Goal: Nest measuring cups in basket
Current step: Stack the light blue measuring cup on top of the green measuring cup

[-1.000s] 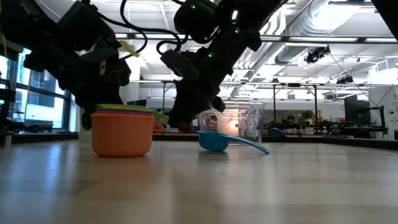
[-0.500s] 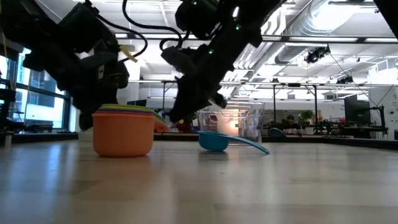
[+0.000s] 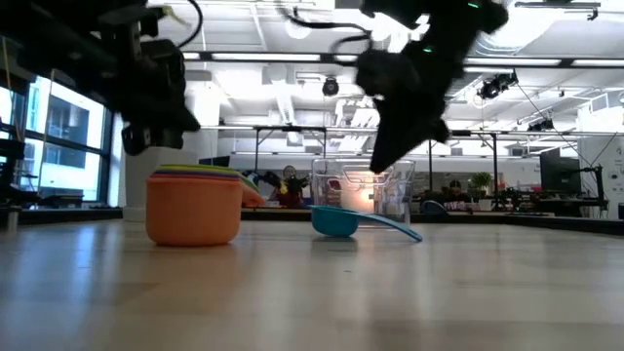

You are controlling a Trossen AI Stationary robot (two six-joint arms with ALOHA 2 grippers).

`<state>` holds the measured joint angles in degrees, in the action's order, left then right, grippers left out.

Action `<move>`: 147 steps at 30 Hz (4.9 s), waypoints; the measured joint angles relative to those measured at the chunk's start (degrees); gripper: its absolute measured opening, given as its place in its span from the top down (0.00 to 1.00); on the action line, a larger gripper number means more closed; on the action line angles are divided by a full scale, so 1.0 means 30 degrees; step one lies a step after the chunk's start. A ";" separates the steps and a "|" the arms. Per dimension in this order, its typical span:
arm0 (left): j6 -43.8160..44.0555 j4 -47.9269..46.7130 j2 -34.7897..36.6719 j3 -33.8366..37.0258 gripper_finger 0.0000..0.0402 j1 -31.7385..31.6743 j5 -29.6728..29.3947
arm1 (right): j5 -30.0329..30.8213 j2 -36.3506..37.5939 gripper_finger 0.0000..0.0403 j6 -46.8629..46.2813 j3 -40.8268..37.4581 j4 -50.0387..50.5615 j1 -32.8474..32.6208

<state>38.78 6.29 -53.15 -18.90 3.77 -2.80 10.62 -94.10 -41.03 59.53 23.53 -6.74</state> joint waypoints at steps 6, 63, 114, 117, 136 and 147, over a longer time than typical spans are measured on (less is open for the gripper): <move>-0.0020 -0.0002 0.1269 0.0000 1.00 0.0000 -0.0777 | 0.1425 0.2705 0.96 -0.5974 -0.4418 -0.7361 0.0156; -0.0792 0.4037 0.4668 -0.0029 1.00 0.0014 0.0922 | -0.3114 -0.3912 0.99 1.7795 1.1828 0.4670 0.0223; -0.1659 1.1883 0.7951 -0.0015 1.00 0.0000 -0.0367 | -0.4747 -1.3401 0.82 2.3691 2.2984 1.1262 0.0079; -0.1659 1.1808 0.7951 -0.0015 1.00 0.0000 -0.0367 | -0.4565 -1.3401 0.72 2.3688 2.2991 1.1112 0.0079; -0.1916 1.0196 0.7958 -0.0015 1.00 0.0005 -0.0623 | -0.6959 -1.2471 0.97 1.7743 2.0494 1.8509 0.0998; 0.2132 -0.0697 0.7247 0.0000 1.00 -0.0147 -0.2169 | -0.5776 -0.2281 1.00 0.6946 0.3714 0.0984 -0.0572</move>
<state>45.17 4.20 -31.41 -18.90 3.33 -9.31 -6.70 -100.94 -20.19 70.68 26.48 -8.46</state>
